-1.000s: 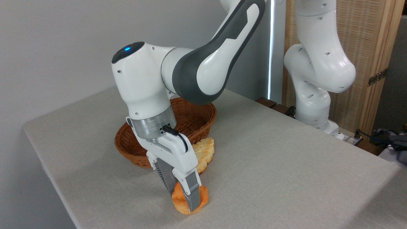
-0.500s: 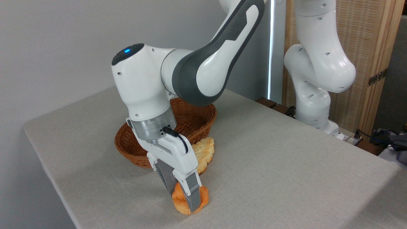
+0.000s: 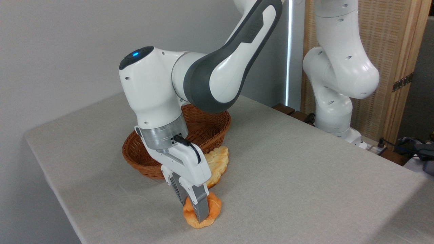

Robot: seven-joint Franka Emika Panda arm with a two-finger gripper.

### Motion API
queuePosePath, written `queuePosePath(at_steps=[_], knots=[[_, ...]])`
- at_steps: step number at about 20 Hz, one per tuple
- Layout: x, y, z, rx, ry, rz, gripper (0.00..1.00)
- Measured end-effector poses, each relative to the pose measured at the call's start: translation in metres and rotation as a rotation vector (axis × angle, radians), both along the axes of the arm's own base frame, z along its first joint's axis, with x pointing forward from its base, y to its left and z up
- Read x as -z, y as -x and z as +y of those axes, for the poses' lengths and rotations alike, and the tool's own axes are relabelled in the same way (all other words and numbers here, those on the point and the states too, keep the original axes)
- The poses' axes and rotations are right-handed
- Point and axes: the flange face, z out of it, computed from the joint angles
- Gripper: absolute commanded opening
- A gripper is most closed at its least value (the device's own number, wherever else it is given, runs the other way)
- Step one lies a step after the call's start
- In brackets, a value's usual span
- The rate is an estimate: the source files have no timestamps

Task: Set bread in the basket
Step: 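Lift the orange bun and carry it over the basket, then lower the bun into the basket, open the gripper and rise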

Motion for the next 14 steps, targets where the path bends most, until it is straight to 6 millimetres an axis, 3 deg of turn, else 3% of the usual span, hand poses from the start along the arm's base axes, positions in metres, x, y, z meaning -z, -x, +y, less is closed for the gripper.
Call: queuePosePath(at_steps=[3,6,8,11,13,14], knots=[[-0.012,-0.003,-0.001,0.002,0.002,-0.027,0.51],[-0.048,-0.005,-0.008,0.015,0.012,-0.094,0.52],[-0.071,-0.003,-0.024,0.04,0.03,-0.135,0.52],[-0.095,0.005,-0.063,0.085,0.082,-0.173,0.54],[-0.107,0.012,-0.092,0.112,0.119,-0.19,0.68],[-0.112,0.016,-0.107,0.116,0.13,-0.199,0.85]])
